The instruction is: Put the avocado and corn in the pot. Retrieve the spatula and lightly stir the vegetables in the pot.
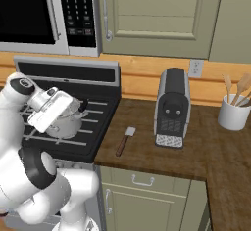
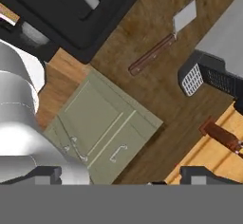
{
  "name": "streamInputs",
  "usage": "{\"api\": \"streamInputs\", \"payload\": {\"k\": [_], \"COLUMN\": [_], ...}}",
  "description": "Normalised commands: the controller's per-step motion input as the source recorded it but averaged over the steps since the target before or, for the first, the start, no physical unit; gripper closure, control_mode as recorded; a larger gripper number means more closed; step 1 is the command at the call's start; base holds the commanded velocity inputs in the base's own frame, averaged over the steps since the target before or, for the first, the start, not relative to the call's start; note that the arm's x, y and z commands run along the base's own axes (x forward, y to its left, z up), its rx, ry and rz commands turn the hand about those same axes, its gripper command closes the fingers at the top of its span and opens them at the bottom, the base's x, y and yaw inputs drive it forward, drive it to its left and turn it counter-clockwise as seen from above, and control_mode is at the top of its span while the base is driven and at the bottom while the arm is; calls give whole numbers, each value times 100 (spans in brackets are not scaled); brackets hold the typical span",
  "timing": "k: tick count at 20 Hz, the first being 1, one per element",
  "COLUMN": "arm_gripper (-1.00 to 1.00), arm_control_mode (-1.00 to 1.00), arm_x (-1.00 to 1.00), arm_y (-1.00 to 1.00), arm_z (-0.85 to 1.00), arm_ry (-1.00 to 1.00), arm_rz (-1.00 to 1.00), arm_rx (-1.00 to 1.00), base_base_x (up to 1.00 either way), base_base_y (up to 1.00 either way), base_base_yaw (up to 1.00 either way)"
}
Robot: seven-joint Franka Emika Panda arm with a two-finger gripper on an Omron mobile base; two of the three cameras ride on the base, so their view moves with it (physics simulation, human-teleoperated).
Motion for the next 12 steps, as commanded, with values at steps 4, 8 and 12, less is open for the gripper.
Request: {"api": "streamInputs", "payload": {"k": [4,8,12], "arm_gripper": [-100,-100,-100], "arm_control_mode": [-100,-100,-100], "arm_x": [-8,1,14], "arm_y": [-100,-100,-89], "arm_z": [-10,-15,-55], "arm_ry": [0,0,0], "arm_rz": [-2,-7,-16], "arm_rx": [31,28,21], "base_base_x": [0,0,0], "base_base_y": [0,0,0], "base_base_yaw": [0,0,0]}}
